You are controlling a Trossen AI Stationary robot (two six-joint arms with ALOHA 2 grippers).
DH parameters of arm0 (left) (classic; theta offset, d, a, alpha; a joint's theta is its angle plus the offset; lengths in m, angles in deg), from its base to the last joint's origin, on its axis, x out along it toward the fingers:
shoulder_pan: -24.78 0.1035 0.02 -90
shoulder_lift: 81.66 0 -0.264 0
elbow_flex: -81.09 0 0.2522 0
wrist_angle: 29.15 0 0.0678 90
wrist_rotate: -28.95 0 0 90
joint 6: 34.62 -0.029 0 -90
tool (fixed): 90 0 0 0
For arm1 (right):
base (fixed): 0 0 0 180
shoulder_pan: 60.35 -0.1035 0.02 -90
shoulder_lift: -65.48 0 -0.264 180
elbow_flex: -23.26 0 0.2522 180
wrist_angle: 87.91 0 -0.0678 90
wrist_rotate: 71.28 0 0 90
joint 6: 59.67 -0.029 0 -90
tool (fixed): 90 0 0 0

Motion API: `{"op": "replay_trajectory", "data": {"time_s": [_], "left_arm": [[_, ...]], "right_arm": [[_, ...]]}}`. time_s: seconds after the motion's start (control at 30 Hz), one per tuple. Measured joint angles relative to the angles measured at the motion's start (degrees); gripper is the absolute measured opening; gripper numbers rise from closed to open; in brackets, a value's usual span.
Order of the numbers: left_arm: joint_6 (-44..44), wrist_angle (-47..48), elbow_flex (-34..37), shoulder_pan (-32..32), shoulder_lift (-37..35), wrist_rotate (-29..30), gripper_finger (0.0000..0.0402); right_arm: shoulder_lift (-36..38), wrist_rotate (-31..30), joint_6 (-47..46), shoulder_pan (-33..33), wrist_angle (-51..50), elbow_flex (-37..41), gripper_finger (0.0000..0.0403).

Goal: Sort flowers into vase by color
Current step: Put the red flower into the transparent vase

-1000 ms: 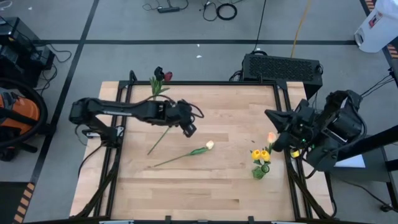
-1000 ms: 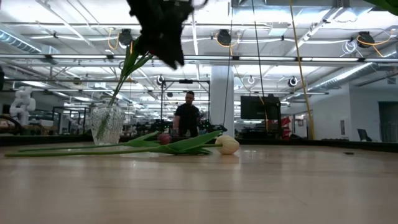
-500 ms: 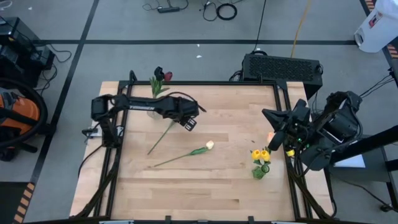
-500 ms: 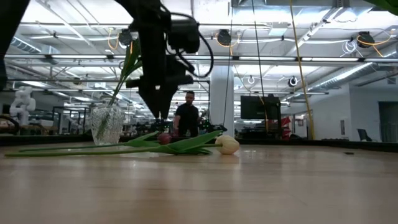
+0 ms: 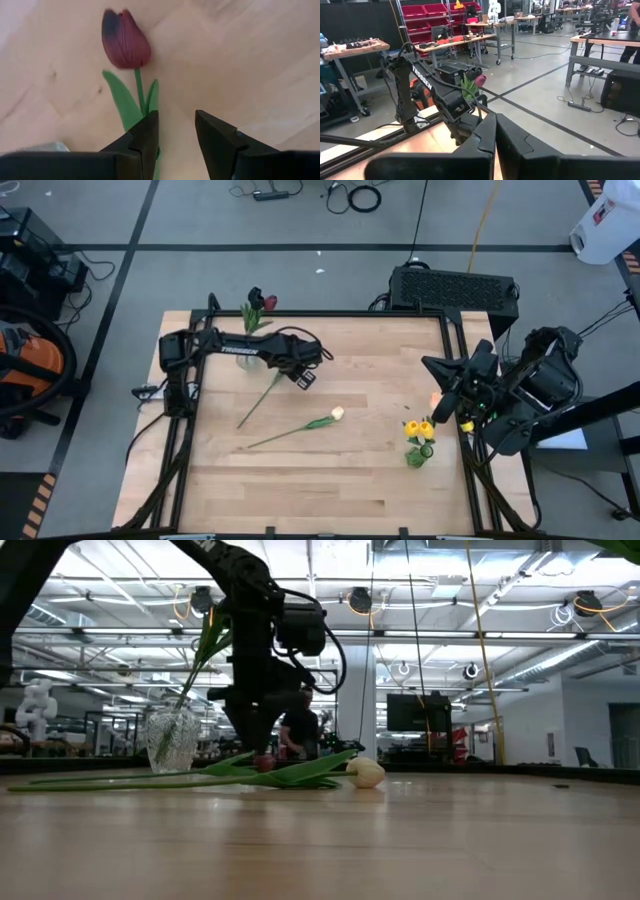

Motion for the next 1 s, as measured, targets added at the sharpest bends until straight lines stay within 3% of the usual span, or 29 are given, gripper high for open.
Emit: {"op": "replay_trajectory", "data": {"time_s": [0.3,0.57,0.73,1.0], "left_arm": [[-2.1,-0.4,0.0,1.1,-0.1,-4.9,0.0142],[-2.5,-0.7,0.0,1.2,-0.1,-5.9,0.0195],[-5.8,-0.3,-0.5,1.2,-0.1,-4.7,0.0220],[-8.5,2.2,-1.8,1.5,-0.1,1.5,0.0215]], "right_arm": [[0.0,1.0,0.4,0.0,-0.4,0.0,0.0004],[0.0,1.0,0.4,0.0,-0.8,0.0,0.0004],[0.0,1.0,0.4,0.0,-1.1,0.0,0.0004],[0.0,1.1,0.4,0.0,-1.2,0.0,0.0004]]}}
